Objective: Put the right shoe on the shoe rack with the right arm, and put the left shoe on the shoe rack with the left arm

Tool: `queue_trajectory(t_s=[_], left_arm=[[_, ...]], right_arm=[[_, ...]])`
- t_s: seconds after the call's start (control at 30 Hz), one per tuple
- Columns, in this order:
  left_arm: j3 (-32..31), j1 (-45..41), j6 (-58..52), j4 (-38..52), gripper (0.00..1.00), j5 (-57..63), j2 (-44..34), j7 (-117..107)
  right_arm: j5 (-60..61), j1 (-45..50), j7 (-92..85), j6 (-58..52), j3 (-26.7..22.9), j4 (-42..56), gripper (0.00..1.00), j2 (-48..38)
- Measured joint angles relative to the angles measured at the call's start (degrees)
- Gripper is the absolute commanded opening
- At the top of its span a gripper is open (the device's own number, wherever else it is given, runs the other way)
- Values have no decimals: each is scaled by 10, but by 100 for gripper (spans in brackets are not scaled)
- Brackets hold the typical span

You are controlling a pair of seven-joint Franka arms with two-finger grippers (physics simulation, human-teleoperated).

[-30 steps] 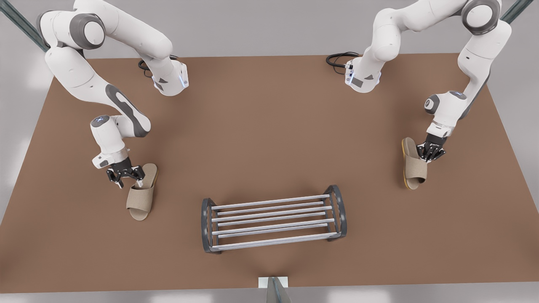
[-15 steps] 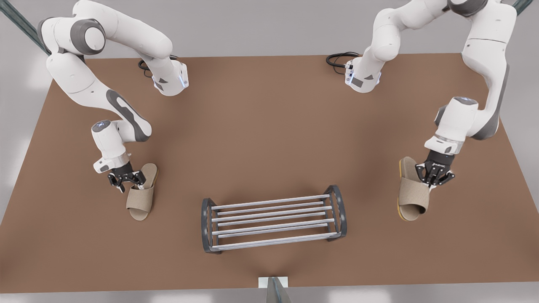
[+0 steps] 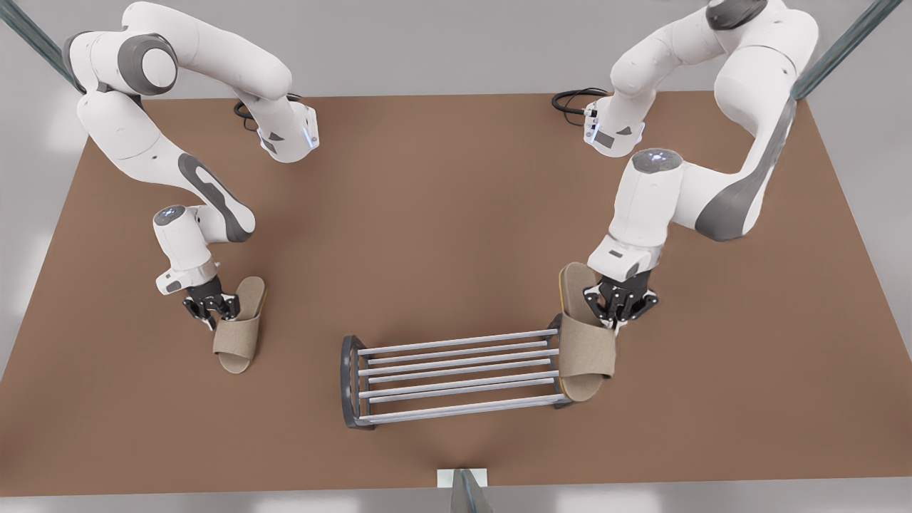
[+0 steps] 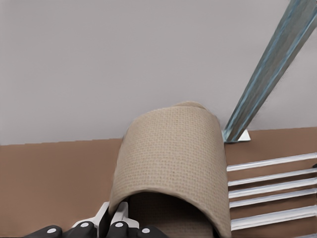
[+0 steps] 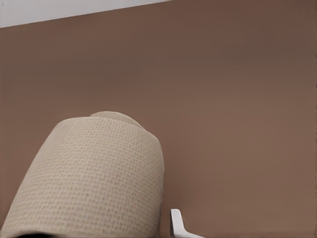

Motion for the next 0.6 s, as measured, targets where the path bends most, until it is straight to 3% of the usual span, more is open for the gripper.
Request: queue_trajectory(t_s=[0.13,0.2,0.27,0.3,0.6], left_arm=[[164,-207,-63,80,21,0,4,-72],[212,-262,-81,89,21,1,8,-105],[244,-297,-93,99,21,2,15,-134],[262,-317,-96,106,21,3,21,-148],[284,-362,-91,115,21,42,80,-242]], right_arm=[[0,0,9,0,1,0,50,0],[-1,0,14,0,1,0,46,-1],[-1,0,19,0,1,0,26,-1],[-1,1,23,0,1,0,21,-2],[-3,-4,59,-8,2,27,21,-9]])
